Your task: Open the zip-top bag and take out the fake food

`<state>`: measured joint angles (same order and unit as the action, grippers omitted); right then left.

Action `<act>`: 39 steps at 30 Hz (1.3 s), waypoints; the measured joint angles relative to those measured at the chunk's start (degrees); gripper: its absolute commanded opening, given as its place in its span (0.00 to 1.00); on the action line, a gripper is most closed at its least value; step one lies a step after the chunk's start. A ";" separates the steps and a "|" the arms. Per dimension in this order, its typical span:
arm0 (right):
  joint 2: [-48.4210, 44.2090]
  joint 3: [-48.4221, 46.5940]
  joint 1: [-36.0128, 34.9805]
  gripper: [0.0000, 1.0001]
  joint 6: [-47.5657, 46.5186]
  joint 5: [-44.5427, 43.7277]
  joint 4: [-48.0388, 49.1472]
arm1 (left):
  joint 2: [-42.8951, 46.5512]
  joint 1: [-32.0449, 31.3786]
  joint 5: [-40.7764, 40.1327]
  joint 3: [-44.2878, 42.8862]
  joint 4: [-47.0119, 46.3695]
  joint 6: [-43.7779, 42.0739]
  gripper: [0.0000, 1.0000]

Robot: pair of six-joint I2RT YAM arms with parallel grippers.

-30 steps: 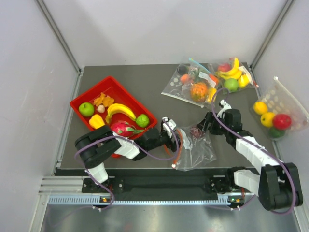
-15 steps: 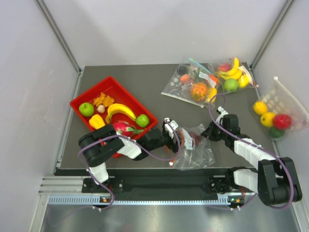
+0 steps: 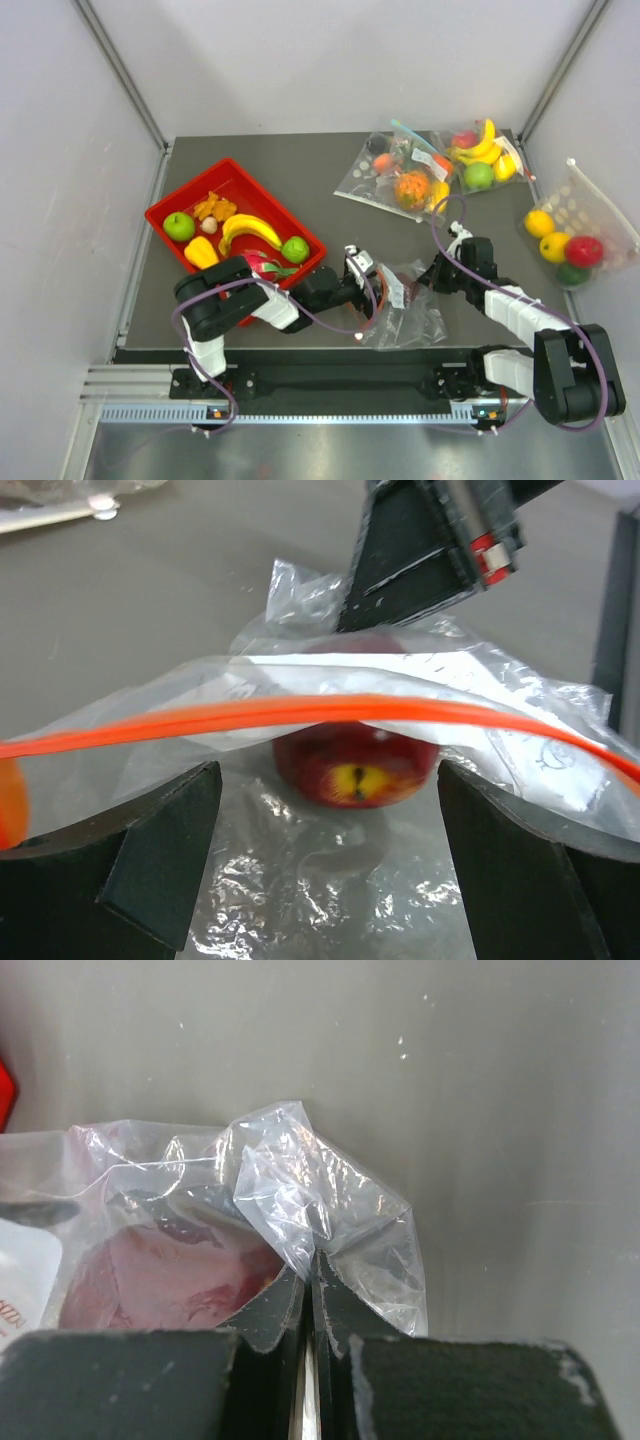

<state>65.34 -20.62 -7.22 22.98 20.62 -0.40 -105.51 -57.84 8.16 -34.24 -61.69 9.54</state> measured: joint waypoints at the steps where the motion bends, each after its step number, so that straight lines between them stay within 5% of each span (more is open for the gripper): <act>1: 0.00 0.00 0.00 0.00 0.00 0.00 -0.26 | 0.09 -0.22 0.02 0.61 -1.31 0.44 0.94; 12: 0.72 0.00 0.00 0.00 -0.04 0.04 -0.55 | 2.43 -0.76 1.46 4.66 -4.76 3.17 0.99; 35: 1.57 0.00 0.00 0.00 -0.94 0.31 -1.33 | -7.65 -3.82 2.91 -5.79 -4.17 4.50 0.99; 38: 1.60 0.00 0.00 0.00 -0.96 0.52 -1.33 | -8.50 -4.20 2.64 -6.47 -3.63 4.44 0.93; 39: 1.68 0.00 0.00 0.00 -1.01 0.59 -1.33 | -8.66 -4.37 2.43 -6.71 -3.10 4.31 0.82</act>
<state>67.02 -20.62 -7.22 21.98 21.21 -1.74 -114.17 -62.22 10.59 -40.95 -64.79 13.85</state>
